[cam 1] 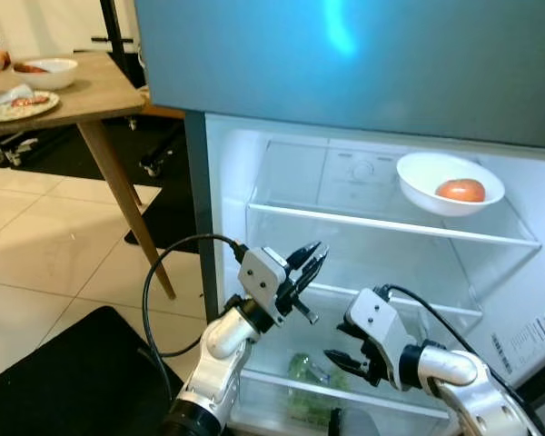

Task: Restocking fridge

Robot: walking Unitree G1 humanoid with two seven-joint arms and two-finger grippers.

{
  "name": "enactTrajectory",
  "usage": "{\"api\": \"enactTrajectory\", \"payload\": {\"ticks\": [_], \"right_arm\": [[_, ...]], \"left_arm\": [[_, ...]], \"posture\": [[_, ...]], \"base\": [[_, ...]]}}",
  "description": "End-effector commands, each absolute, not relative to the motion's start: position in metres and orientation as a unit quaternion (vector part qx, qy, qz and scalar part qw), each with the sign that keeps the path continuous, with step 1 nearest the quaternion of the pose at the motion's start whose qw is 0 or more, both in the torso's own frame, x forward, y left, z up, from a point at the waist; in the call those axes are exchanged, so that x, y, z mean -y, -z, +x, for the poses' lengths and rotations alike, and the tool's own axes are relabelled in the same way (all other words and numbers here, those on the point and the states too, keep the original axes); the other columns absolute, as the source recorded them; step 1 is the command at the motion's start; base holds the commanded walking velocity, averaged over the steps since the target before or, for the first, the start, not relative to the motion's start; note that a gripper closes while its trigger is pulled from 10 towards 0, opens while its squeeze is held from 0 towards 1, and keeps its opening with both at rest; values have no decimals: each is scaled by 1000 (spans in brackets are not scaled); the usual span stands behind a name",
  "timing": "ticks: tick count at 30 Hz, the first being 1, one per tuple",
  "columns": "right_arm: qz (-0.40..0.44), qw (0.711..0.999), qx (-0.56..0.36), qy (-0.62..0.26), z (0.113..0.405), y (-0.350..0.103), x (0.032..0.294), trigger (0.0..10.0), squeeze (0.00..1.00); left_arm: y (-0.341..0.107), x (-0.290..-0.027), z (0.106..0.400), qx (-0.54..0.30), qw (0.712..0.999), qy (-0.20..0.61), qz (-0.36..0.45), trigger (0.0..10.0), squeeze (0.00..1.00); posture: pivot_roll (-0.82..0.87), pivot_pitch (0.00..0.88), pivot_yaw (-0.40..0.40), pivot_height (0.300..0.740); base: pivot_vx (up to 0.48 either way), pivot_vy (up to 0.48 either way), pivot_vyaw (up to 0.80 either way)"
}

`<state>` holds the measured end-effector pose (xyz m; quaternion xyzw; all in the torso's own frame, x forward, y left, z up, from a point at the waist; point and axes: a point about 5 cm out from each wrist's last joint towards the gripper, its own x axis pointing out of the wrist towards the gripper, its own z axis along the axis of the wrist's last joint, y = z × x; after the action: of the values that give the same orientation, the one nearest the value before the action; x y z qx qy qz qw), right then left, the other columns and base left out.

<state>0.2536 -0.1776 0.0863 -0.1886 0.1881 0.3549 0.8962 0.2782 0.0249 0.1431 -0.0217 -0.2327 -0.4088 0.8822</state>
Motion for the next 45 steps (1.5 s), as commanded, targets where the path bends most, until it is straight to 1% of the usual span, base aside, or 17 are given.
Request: {"api": "enactTrajectory", "payload": {"ticks": [1, 5, 8, 10, 11, 14, 18, 20, 22, 24, 25, 30, 31, 36, 37, 44, 45], "right_arm": [[-190, 903, -193, -334, 255, -79, 182, 10000, 0], [-172, 918, -205, -293, 258, -62, 187, 10000, 0], [-168, 922, -211, -278, 258, -56, 190, 10000, 0], [-170, 928, -227, -243, 258, -42, 198, 10000, 0], [-170, 928, -227, -243, 258, -42, 198, 10000, 0], [-175, 932, -242, -206, 257, -30, 207, 10000, 0], [-178, 936, -253, -171, 256, -21, 216, 10000, 0], [-179, 936, -267, -143, 253, -11, 223, 10000, 0], [-177, 937, -271, -135, 252, -8, 225, 10000, 0], [-175, 936, -283, -112, 248, 1, 231, 10000, 0], [-175, 936, -283, -112, 248, 1, 231, 10000, 0], [-175, 929, -318, -72, 235, 20, 242, 10000, 0], [-175, 929, -318, -72, 235, 20, 242, 10000, 0], [-151, 928, -337, -52, 228, 30, 245, 10000, 0], [-151, 928, -337, -52, 228, 30, 245, 10000, 0], [-122, 930, -344, -36, 223, 36, 247, 10000, 0], [-106, 933, -342, -31, 221, 37, 248, 10000, 0]], "left_arm": [[-137, -25, 277, 216, 888, 405, -28, 10000, 0], [-130, -29, 278, 202, 895, 398, -29, 10000, 0], [-126, -31, 278, 192, 898, 394, -30, 10000, 0], [-114, -35, 279, 163, 908, 385, -35, 10000, 0], [-114, -35, 279, 163, 908, 385, -35, 10000, 0], [-96, -40, 277, 125, 917, 378, -37, 10000, 0], [-78, -44, 272, 90, 921, 379, -30, 10000, 0], [-62, -48, 266, 54, 923, 380, -22, 10000, 0], [-56, -49, 265, 42, 924, 380, -20, 10000, 0], [-42, -55, 260, 7, 928, 372, -13, 10000, 0], [-42, -55, 260, 7, 928, 372, -13, 10000, 0], [-4, -76, 248, -87, 932, 349, 36, 10000, 0], [-4, -76, 248, -87, 932, 349, 36, 10000, 0], [23, -98, 235, -169, 935, 307, 49, 10000, 0], [23, -98, 235, -169, 935, 307, 49, 10000, 0], [40, -121, 225, -226, 937, 259, 54, 10000, 0], [46, -134, 222, -248, 939, 230, 57, 10000, 0]], "posture": [[-189, 18, 26, 463], [-189, 18, 26, 463], [-178, 17, 29, 463], [-177, 18, 30, 463], [-177, 18, 30, 463], [-176, 20, 31, 463], [-175, 22, 32, 463], [-173, 22, 34, 463], [-172, 22, 34, 463], [-172, 22, 36, 463], [-172, 22, 36, 463], [-166, 21, 41, 463], [-166, 21, 41, 463], [-166, 21, 46, 463], [-166, 21, 46, 463], [-163, 19, 43, 463], [-160, 17, 41, 468]], "base": [[0, 0, 0], [0, 0, 0], [0, 0, 0], [0, 0, 0], [0, 0, 0], [0, 0, 0], [0, 0, 0], [0, 0, 0], [0, 0, 0], [0, 0, 0], [0, 0, 0], [0, 0, 0], [0, 0, 0], [0, 0, 0], [0, 0, 0], [0, 0, 0], [0, 0, 0]]}}
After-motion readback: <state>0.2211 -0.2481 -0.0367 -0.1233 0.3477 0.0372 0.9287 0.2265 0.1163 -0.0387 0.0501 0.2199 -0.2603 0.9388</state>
